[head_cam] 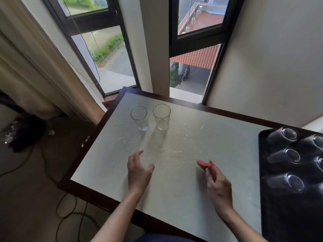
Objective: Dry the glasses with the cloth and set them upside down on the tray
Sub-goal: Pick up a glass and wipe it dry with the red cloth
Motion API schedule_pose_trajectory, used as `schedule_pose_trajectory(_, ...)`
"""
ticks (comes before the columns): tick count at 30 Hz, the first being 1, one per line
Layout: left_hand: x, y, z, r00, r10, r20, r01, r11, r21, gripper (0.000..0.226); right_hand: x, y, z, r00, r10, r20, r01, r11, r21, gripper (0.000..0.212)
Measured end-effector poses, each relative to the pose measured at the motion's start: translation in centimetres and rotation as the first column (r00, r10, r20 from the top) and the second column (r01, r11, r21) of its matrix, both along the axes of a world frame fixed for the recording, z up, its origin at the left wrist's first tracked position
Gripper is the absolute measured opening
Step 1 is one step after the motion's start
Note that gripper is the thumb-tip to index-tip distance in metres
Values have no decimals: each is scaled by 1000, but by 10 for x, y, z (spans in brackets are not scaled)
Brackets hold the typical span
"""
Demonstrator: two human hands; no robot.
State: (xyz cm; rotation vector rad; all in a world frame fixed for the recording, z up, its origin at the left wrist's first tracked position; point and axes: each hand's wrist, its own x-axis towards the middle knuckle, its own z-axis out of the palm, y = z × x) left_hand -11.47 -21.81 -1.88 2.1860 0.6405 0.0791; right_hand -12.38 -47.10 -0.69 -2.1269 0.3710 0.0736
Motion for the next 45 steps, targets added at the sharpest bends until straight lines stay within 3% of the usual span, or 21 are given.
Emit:
schedule_pose_trajectory(2,38,15,11,996,84,25,-83,996,-30,70,18,5,16,999,-10,-34,17,977,212,19)
schedule_pose_trajectory(9,135,51,23,990,114,85,-102,986,-134,100,49,20,82,985,-20,-173,119,801,586,18)
schedule_pose_trajectory(20,138,55,17,986,87,143,-47,964,-262,75,34,19,85,957,-73,-282,259,656,709,24)
schedule_pose_trajectory(25,80,36,46,989,78,128,1,850,-527,63,25,25,93,959,-116,-257,275,586,762,25)
schedule_pose_trajectory(27,53,16,60,994,34,107,41,781,-624,74,19,30,98,972,-109,-210,231,613,756,26)
schedule_pose_trajectory(31,11,-35,87,997,-18,82,75,609,-790,87,-2,40,109,998,58,18,-57,792,608,38)
schedule_pose_trajectory(34,-8,-73,106,992,-100,79,118,488,-865,94,-26,48,117,946,269,183,-317,888,333,63)
schedule_pose_trajectory(36,-17,-95,120,992,-95,79,109,379,-919,76,-38,49,121,917,338,210,-360,930,78,74)
schedule_pose_trajectory(37,-21,-104,125,992,-95,78,106,345,-932,67,-41,47,122,920,326,217,-343,938,43,77)
schedule_pose_trajectory(40,-29,-125,137,977,-189,94,162,383,-909,67,-29,33,127,955,173,241,-235,936,263,76)
schedule_pose_trajectory(43,-32,-140,144,966,-233,107,202,436,-877,69,-8,19,134,971,67,229,-175,853,492,58)
schedule_pose_trajectory(45,-28,-144,149,969,-220,113,203,445,-872,64,-11,19,140,965,54,257,-176,859,481,56)
